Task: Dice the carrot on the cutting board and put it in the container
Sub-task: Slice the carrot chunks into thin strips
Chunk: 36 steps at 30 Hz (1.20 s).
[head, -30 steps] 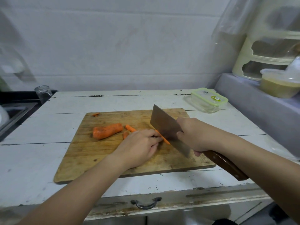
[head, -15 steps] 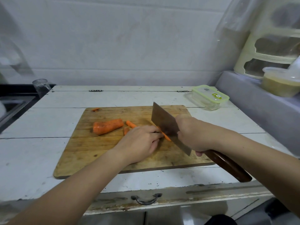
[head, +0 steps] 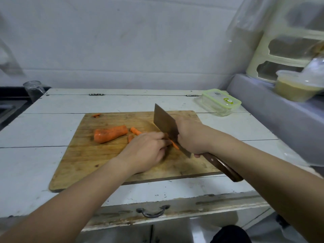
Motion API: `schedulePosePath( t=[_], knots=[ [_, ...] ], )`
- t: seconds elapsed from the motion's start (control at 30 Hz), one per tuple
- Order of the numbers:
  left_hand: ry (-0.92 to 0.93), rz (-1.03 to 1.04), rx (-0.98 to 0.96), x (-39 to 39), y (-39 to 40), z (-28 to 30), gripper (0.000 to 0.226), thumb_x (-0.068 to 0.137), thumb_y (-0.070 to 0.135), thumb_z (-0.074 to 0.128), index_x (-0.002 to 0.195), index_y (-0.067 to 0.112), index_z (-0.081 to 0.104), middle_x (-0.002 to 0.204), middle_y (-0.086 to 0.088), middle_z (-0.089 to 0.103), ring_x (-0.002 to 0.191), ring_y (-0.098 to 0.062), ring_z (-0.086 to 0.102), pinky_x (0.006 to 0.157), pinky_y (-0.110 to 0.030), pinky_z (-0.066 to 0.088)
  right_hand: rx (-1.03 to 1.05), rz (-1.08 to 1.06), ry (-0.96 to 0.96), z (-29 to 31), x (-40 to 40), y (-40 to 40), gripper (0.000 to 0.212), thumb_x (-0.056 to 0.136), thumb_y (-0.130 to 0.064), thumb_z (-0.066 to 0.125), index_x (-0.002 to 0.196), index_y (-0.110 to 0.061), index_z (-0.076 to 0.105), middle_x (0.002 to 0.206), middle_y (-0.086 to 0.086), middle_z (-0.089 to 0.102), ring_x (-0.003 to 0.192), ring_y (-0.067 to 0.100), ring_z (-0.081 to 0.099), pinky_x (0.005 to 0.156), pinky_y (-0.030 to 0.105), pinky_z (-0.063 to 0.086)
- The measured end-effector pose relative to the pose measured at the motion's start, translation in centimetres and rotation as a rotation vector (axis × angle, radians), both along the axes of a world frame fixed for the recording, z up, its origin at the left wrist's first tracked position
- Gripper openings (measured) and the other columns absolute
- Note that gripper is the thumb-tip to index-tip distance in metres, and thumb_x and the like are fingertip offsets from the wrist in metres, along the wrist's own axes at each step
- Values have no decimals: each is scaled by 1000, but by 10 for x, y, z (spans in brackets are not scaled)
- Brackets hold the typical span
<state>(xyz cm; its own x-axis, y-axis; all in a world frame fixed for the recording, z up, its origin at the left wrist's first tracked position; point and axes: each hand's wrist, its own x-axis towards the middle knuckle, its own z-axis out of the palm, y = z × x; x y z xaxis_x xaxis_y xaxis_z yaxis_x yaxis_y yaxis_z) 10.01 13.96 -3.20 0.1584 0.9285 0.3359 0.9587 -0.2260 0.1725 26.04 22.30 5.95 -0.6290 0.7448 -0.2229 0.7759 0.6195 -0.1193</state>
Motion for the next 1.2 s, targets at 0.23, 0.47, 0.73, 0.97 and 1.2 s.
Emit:
schedulePosePath(
  t=[0.23,0.47,0.73,0.97,1.2],
  knots=[
    [-8,-8,31,3,-6,3,32,100,24,53,127,22,71,130,11,66,115,-12,61,92,-37,54,-193,9,222,0,47,12,10,102,-20,45,100,-27,40,56,10,63,37,19,58,41,23,43],
    [-9,15,-112,1,9,33,28,101,24,53,124,27,70,125,8,66,116,-13,58,96,-29,46,-514,-165,692,5,80,53,13,100,-13,54,91,-7,47,45,0,45,35,20,39,41,25,31],
    [-756,373,-182,15,44,56,6,97,10,58,95,14,61,89,-4,71,80,-20,68,80,-26,57,-736,-179,786,-15,95,63,15,101,-12,51,109,1,50,57,9,53,34,17,36,38,24,26],
    [-1933,305,-489,48,47,58,18,102,13,60,116,1,62,102,-18,71,85,-25,71,68,-30,63,-887,-139,832,-21,82,63,23,101,-16,53,118,-1,54,71,22,48,33,17,36,35,21,31],
    [-540,320,-202,12,50,50,13,97,13,66,103,17,77,89,5,69,81,-16,66,79,-31,53,-747,-176,863,-10,99,67,6,102,-13,49,100,-9,53,53,6,52,34,16,37,36,21,26]
  ],
)
